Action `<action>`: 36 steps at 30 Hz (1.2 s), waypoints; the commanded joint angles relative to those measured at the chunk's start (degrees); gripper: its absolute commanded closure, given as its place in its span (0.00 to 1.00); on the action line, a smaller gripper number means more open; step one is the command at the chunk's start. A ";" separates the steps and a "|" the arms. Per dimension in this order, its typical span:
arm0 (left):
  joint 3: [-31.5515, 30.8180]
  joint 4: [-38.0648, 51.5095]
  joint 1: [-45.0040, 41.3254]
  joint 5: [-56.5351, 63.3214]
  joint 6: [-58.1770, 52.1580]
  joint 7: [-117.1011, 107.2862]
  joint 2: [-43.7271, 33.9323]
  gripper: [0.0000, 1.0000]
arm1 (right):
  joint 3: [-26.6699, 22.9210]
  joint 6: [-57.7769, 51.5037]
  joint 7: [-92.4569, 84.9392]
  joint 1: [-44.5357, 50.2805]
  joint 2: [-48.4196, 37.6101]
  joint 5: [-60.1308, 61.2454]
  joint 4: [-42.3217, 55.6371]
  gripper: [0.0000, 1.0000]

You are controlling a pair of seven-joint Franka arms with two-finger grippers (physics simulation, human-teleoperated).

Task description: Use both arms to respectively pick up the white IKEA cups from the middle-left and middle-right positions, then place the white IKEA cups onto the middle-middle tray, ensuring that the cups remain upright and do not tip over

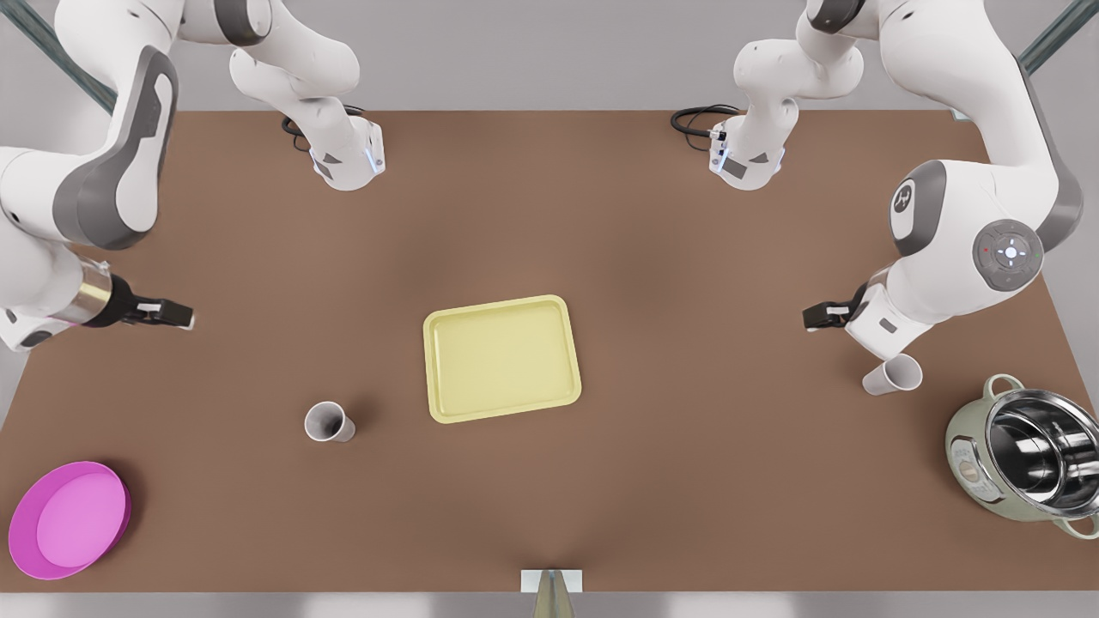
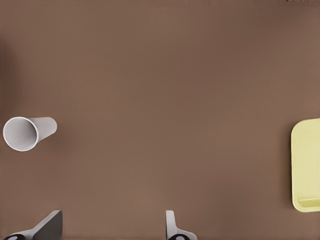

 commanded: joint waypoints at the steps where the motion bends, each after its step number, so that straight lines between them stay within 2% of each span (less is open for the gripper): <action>1: 0.00 0.04 0.00 0.04 0.13 -2.15 -0.06 0.00 | 0.07 -0.50 -2.85 0.10 -0.09 0.51 0.23 0.00; 3: 0.26 0.04 0.00 0.13 0.30 -1.89 0.20 0.00 | 0.07 -0.42 -2.94 0.27 0.43 0.77 0.32 0.00; 4: 2.81 0.31 0.61 0.13 1.18 0.74 2.83 0.00 | 0.33 0.11 -2.94 0.63 1.13 0.86 0.14 0.00; 5: 2.81 0.31 4.82 0.30 5.83 5.66 6.17 0.00 | 0.51 0.20 -2.85 2.20 3.77 0.34 -0.39 0.00; 6: 2.81 0.31 7.38 0.39 9.87 9.79 8.72 0.00 | 0.51 3.27 -2.85 2.91 7.37 0.51 -0.73 0.00; 8: 2.90 0.40 9.84 0.48 17.69 11.64 13.99 0.00 | 0.51 17.51 -2.77 2.38 13.00 2.26 -4.95 0.00; 9: 3.78 -0.22 10.28 1.35 22.88 11.64 15.67 0.00 | 0.51 19.62 -2.77 2.47 14.05 3.15 -5.04 0.00; 10: 5.18 -4.78 10.63 2.50 28.68 12.17 15.05 0.00 | 0.51 21.99 -2.77 3.17 14.06 3.24 -6.27 0.00; 12: 6.33 -8.39 11.51 2.50 34.66 12.26 16.37 0.00 | 0.51 29.90 -2.68 3.35 15.72 3.24 -9.79 0.00; 17: 7.74 -16.21 13.53 2.50 35.63 12.17 16.11 0.00 | 0.77 41.06 -1.71 5.20 21.96 6.05 -8.82 0.00; 27: 8.79 -18.68 14.15 2.50 35.72 12.00 20.33 0.02 | 0.86 42.65 -1.80 6.51 23.90 12.82 -10.14 0.00; 29: 8.79 -18.68 14.50 2.50 35.72 11.91 20.33 0.39 | 0.86 42.21 -1.80 6.51 24.60 12.90 -10.93 0.00; 30: 8.79 -18.68 14.50 2.50 35.63 12.17 20.33 0.51 | 0.86 42.12 -1.89 6.51 25.04 12.82 -10.93 0.00; 31: 8.79 -18.59 14.50 2.59 35.63 12.26 20.33 0.56 | 0.86 42.04 -2.15 6.51 25.30 12.82 -11.02 0.00; 33: 8.79 -18.68 14.50 2.59 35.46 12.26 20.15 0.56 | 0.86 41.16 -2.59 6.51 26.18 12.82 -11.02 0.00; 36: 8.18 -18.59 14.06 2.59 35.28 12.26 19.19 0.72 | 0.86 41.07 -2.59 6.43 26.98 12.82 -10.93 0.00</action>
